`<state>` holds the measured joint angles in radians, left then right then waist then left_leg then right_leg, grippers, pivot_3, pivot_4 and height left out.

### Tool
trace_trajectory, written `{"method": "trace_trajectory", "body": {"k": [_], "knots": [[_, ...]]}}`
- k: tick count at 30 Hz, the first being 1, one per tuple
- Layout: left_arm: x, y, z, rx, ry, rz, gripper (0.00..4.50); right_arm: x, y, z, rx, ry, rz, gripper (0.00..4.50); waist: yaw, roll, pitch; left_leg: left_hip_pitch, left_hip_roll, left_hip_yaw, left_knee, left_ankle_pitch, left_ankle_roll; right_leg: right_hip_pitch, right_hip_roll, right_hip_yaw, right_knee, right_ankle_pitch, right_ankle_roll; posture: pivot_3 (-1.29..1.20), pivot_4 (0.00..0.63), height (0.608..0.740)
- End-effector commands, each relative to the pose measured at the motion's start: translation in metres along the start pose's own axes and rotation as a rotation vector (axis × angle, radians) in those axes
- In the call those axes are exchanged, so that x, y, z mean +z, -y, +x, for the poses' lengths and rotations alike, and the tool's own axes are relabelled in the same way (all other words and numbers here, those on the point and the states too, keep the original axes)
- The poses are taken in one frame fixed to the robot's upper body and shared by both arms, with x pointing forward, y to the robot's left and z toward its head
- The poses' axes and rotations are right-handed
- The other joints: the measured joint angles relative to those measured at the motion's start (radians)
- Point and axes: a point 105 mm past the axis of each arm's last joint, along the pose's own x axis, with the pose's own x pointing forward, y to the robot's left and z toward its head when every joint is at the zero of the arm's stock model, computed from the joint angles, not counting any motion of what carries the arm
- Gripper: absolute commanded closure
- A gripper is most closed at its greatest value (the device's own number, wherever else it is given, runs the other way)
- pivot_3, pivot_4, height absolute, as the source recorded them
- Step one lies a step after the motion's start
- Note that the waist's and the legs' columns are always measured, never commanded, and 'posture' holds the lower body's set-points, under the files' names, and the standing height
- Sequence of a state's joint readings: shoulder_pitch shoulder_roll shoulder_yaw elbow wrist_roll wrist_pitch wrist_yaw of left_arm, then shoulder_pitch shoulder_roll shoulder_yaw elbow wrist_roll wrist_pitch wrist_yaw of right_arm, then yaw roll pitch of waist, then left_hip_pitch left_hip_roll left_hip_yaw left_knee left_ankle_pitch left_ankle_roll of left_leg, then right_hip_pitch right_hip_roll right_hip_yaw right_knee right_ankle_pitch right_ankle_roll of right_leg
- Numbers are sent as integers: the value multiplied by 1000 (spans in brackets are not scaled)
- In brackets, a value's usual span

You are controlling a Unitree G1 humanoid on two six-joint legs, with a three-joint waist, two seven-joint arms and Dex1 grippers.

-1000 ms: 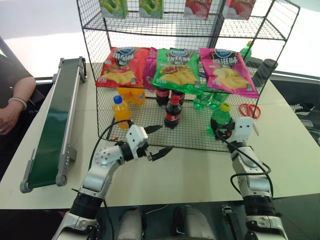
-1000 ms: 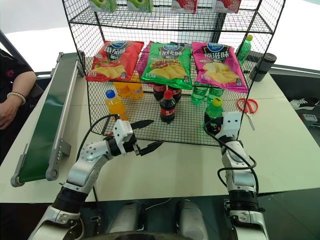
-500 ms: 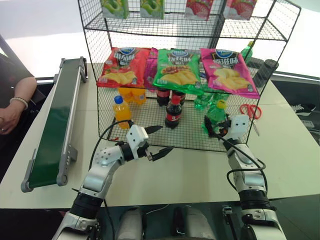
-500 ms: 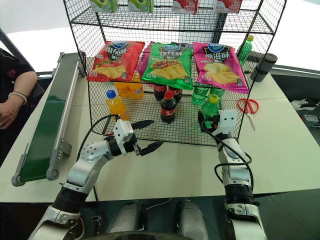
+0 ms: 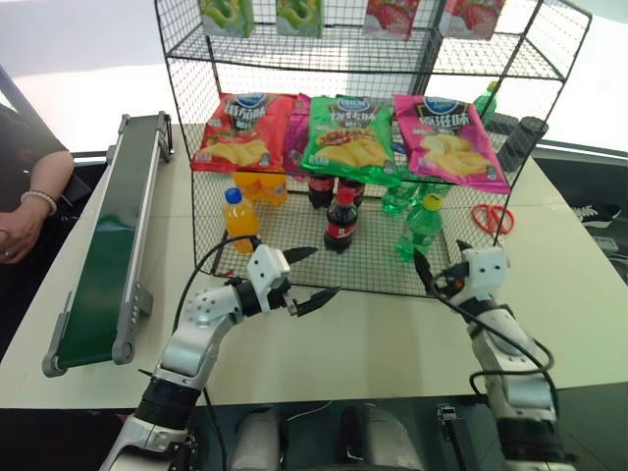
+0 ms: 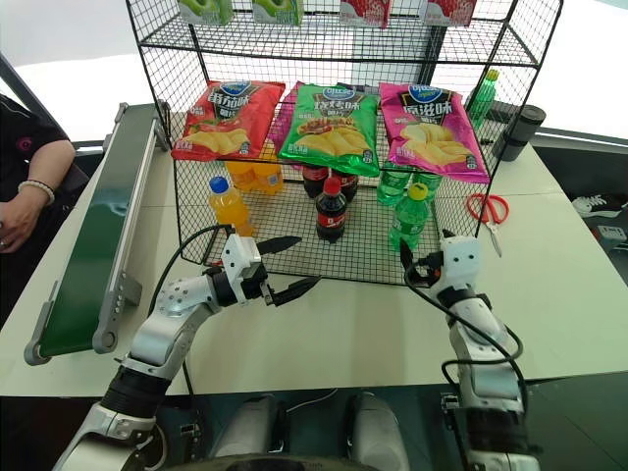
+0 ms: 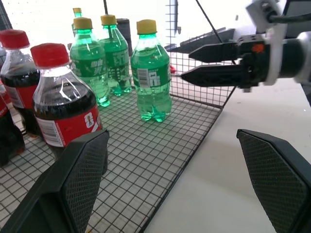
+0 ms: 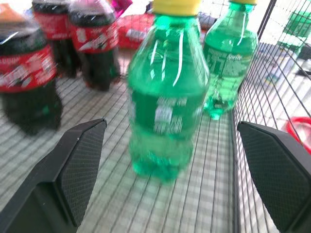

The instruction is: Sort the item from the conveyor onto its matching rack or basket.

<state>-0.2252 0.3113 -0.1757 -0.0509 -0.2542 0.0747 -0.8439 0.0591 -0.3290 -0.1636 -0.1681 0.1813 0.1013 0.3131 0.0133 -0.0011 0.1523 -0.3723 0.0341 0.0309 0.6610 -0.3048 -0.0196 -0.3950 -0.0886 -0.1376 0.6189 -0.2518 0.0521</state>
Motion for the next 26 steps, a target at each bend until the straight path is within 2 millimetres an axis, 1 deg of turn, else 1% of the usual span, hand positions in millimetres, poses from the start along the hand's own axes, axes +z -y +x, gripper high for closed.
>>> {"method": "trace_trajectory", "body": {"k": [1, 4, 5, 7, 10, 12, 14, 17, 22, 26], "knots": [[11, -9, -10, 42, 12, 19, 0, 33, -14, -16, 112, 75, -49, 20, -2, 0, 0, 0, 0, 0, 0, 0, 0, 0, 0, 0, 0, 0, 0, 0, 150, 740], [7, -22, -31, 114, -52, 13, 0, 42, -29, -43, 277, 53, -95, 20, 0, 0, 0, 0, 1, -1, 0, 0, 0, 0, 1, 0, 0, 0, 0, 0, 150, 740], [6, -24, -36, 126, -69, 17, 0, 44, -31, -48, 307, 46, -97, 20, -1, 0, 0, 0, 1, -1, 0, 0, 0, 0, 1, 0, 0, 0, 0, 0, 150, 740], [3, -31, -53, 182, -111, 49, 0, 47, -31, -58, 358, 22, -96, 20, -2, 0, 0, 0, 2, -1, 0, 0, 0, 0, 1, 0, -1, 0, 0, 0, 150, 740], [0, -38, -68, 240, -149, 58, 0, 49, -27, -64, 388, -1, -89, 20, 1, 0, 0, 0, 1, -1, 0, 0, 0, 0, 1, 0, -2, -1, 0, 0, 150, 740], [-1, -43, -82, 281, -168, 43, 0, 50, -20, -64, 388, -10, -87, 20, 2, -1, 0, 0, 1, -1, 0, 0, 0, 0, 0, 0, -3, -1, 1, 0, 150, 740], [-3, -43, -92, 291, -187, 32, 0, 47, -13, -63, 381, -21, -91, 20, 2, -1, 0, 0, 1, -1, 0, 0, 0, 0, 0, 0, -3, -1, 0, 0, 150, 740], [-5, -39, -98, 279, -195, 31, 0, 45, -7, -62, 381, -25, -94, 20, 2, -1, 0, 0, 1, -1, 0, 0, 0, 0, 0, 0, -3, 0, -1, 0, 150, 740], [-9, -33, -100, 240, -212, 14, 0, 44, -4, -62, 383, -20, -97, 20, 2, -1, 0, -1, 1, -1, 0, 0, 0, 0, 0, 0, -3, 0, -1, 0, 150, 740], [-11, -24, -99, 171, -214, 4, 0, 41, -1, -66, 368, -27, -99, 20, 2, -1, 0, 0, 1, -1, 0, 0, 0, 0, 0, 0, -3, 0, -1, 0, 150, 740]]}}
